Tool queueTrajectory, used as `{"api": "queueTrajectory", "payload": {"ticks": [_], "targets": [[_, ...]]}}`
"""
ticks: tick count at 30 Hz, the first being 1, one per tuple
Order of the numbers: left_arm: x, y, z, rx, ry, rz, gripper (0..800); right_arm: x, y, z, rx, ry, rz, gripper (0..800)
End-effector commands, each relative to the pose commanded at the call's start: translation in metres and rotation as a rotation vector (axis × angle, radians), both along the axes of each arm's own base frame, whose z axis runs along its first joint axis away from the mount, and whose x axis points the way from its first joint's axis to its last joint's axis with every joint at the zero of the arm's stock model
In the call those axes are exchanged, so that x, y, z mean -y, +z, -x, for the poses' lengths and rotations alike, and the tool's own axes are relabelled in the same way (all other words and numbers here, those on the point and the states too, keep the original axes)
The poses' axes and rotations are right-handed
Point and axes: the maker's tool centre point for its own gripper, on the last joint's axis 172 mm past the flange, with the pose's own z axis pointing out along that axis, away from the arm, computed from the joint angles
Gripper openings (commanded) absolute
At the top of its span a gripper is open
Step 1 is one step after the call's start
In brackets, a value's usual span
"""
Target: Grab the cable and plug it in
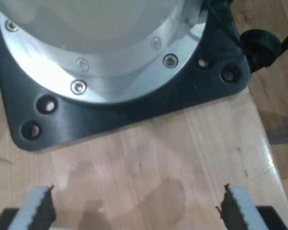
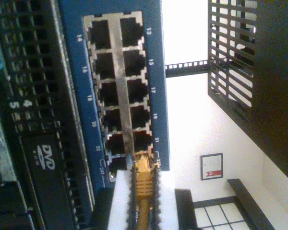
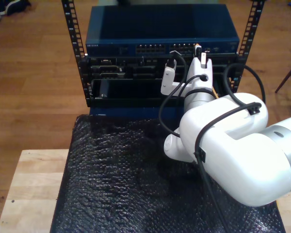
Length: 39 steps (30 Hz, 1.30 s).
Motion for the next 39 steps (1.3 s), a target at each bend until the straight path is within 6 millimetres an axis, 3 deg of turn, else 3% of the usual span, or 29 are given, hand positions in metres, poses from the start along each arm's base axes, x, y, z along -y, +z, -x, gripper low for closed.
{"api": "queueTrajectory", "payload": {"ticks": [15, 18, 25, 32, 39], "targets": [[0.0, 0.0, 0.0, 0.0, 0.0, 0.0, 800, 0.002, -0.004, -0.001, -0.011, 0.001, -0.003, 0], [0.0, 0.0, 0.0, 0.0, 0.0, 0.0, 800, 0.001, -0.006, -0.001, -0.016, 0.003, -0.004, 102], [0.0, 0.0, 0.0, 0.0, 0.0, 0.0, 800, 0.002, -0.003, 0.0, -0.017, 0.005, -0.007, 247], [0.0, 0.0, 0.0, 0.0, 0.0, 0.0, 800, 0.004, 0.006, 0.007, -0.021, 0.008, -0.007, 284], [0.0, 0.0, 0.0, 0.0, 0.0, 0.0, 800, 0.009, -0.006, 0.019, -0.098, 0.02, 0.004, 334]]}}
